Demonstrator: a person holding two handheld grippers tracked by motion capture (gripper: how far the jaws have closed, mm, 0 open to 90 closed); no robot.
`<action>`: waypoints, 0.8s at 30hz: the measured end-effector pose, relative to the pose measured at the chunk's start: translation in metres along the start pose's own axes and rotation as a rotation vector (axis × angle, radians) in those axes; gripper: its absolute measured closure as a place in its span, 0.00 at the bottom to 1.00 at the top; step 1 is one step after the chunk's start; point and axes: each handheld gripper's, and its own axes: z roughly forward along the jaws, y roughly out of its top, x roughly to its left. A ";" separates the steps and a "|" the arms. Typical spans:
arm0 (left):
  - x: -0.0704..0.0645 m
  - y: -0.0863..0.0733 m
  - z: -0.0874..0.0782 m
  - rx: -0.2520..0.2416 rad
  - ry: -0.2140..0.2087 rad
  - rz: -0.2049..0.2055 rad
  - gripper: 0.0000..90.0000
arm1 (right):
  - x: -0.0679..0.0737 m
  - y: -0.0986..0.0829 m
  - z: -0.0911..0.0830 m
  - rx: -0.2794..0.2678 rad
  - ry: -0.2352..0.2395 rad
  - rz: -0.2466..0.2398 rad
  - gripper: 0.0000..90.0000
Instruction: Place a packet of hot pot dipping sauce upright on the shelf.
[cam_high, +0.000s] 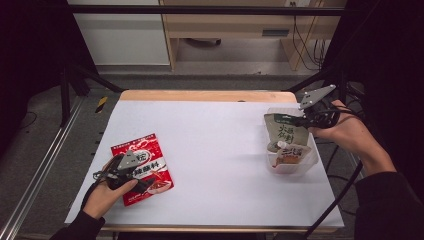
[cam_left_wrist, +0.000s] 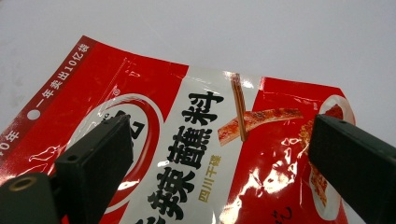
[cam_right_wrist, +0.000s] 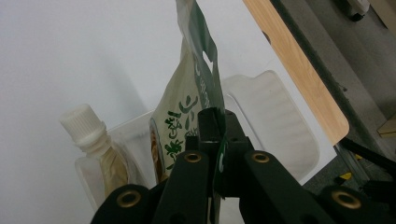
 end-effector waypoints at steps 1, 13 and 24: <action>0.000 0.000 0.000 0.001 0.000 0.000 0.07 | 0.000 -0.001 0.000 0.002 0.005 -0.001 1.00; 0.000 0.000 0.000 0.002 0.001 0.000 0.07 | 0.005 -0.019 0.014 0.015 0.028 0.017 1.00; 0.000 0.000 0.000 0.005 0.000 0.002 0.07 | 0.006 -0.039 0.014 -0.009 0.030 0.086 0.97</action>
